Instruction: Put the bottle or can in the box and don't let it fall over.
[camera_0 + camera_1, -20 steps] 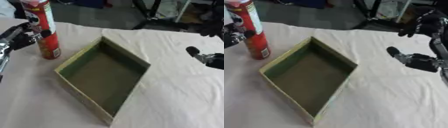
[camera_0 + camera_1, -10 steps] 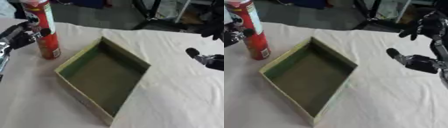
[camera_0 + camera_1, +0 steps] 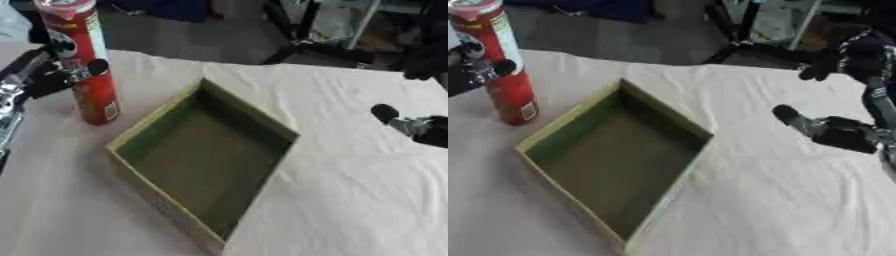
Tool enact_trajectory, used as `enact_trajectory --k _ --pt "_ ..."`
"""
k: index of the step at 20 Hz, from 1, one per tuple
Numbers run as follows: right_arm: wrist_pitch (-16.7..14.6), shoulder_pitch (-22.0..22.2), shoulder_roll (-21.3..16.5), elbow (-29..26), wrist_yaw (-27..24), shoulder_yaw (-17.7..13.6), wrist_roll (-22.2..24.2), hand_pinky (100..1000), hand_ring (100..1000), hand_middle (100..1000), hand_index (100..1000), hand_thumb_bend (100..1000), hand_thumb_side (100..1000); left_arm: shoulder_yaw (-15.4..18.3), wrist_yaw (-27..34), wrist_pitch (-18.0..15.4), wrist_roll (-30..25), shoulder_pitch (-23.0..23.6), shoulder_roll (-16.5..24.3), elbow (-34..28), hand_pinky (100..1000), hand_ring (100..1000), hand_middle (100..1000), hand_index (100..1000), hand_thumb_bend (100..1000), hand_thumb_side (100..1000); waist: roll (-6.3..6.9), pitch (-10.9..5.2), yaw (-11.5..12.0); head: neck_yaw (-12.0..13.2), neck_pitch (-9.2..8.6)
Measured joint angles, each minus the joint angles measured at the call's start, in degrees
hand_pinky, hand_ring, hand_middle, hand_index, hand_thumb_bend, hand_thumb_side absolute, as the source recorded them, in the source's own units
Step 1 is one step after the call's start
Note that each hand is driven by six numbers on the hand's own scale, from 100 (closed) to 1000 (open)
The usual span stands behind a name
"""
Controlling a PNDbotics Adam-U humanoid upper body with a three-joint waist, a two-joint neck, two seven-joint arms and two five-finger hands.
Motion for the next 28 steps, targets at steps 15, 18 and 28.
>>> enact_trajectory --k 15,18,28 --pt "-2.33 -1.22 0.00 2.85 -1.18 -0.66 -0.64 792 563 433 576 643 100 0.33 -1.42 -0.44 2.28 -1.46 -0.90 1.72 1000 1000 1000 916 827 781 0.10 0.98 -0.49 0.03 -0.90" --pt "-2.80 -1.45 0.00 3.40 -1.27 -0.67 -0.68 792 563 442 579 656 100 0.37 -1.52 -0.53 2.75 -1.48 -0.90 1.99 1000 1000 1000 909 796 765 0.19 1.13 -0.52 0.03 -0.98" --pt "-4.41 -2.10 -0.02 5.14 -2.67 -0.70 -0.60 796 589 491 589 663 100 0.39 -0.27 -0.56 3.84 -1.83 -1.37 2.01 1000 1000 1000 882 633 662 0.39 1.52 -0.85 0.15 -1.43"
